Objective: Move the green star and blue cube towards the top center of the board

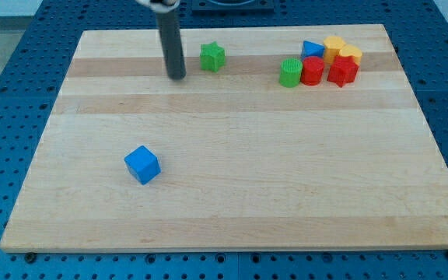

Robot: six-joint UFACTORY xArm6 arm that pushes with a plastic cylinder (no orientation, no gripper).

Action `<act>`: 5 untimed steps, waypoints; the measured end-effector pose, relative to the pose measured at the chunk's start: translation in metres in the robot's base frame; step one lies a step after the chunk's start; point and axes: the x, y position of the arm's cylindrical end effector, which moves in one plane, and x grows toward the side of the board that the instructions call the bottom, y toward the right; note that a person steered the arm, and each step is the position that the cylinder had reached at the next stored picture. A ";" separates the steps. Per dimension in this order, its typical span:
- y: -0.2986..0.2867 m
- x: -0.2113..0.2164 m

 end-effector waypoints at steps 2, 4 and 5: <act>0.090 0.014; 0.125 0.133; 0.092 0.191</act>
